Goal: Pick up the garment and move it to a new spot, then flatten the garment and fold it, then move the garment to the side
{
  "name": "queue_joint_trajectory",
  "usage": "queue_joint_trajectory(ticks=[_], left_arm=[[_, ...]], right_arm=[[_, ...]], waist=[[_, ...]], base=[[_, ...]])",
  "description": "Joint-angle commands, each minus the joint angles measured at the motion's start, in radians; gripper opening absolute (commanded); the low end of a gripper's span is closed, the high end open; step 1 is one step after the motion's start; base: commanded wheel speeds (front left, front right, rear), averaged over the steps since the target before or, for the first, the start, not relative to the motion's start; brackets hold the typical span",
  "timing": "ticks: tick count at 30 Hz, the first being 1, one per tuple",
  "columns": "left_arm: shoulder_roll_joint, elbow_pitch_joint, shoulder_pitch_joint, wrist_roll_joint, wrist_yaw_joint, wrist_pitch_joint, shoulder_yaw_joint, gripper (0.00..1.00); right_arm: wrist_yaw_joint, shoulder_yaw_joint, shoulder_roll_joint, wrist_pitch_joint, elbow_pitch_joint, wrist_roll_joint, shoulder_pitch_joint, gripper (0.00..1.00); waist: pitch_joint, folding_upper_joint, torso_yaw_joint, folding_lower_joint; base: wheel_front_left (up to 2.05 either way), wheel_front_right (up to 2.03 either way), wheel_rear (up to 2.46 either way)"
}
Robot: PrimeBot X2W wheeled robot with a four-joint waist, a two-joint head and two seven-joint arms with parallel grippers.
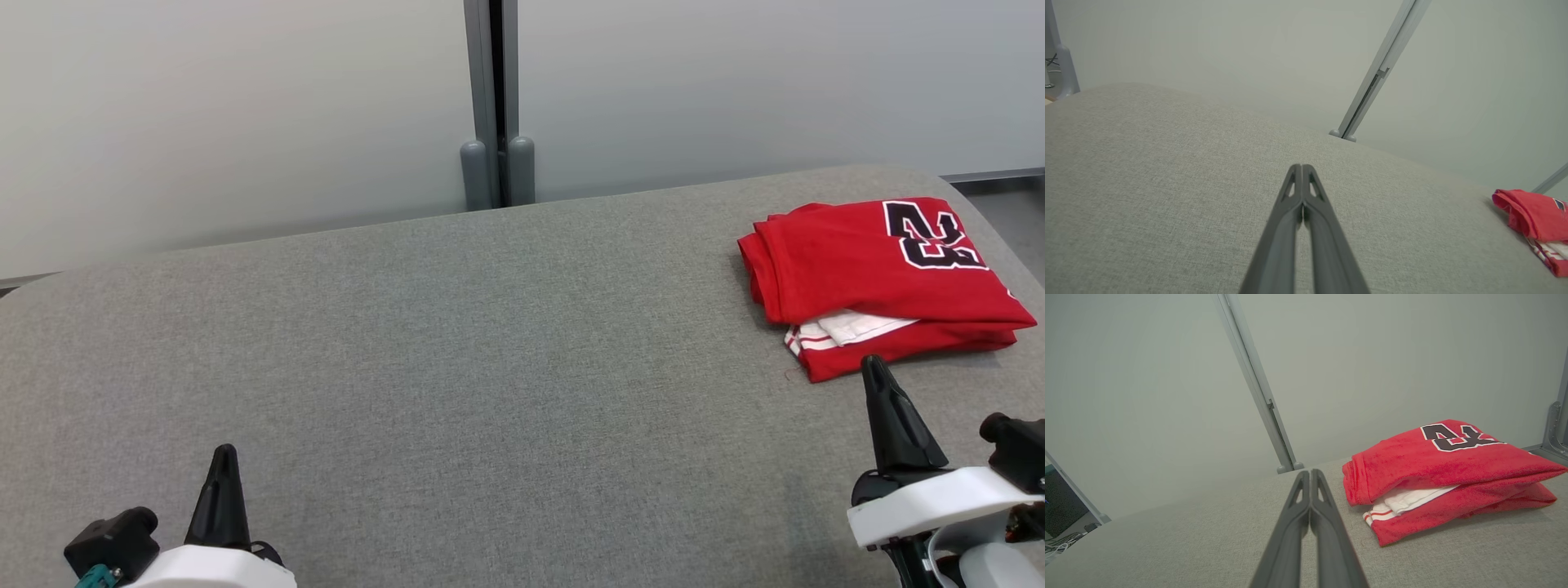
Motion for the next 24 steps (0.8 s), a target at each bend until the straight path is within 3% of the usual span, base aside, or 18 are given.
queue_joint_trajectory(ticks=[1,24], left_arm=[[0.005,-0.014,-0.035,-0.031,-0.008,0.007,0.011,0.0],[-0.02,-0.012,-0.071,-0.354,-0.065,0.102,0.06,0.0]], right_arm=[[0.0,-0.015,-0.003,0.007,-0.017,0.032,-0.018,0.0],[0.0,-0.106,0.061,0.101,-0.025,0.351,-0.01,0.0]], waist=[[0.0,0.0,0.001,0.0],[0.002,0.0,0.019,0.0]], base=[[0.0,0.0,0.0],[0.0,0.0,0.0]])
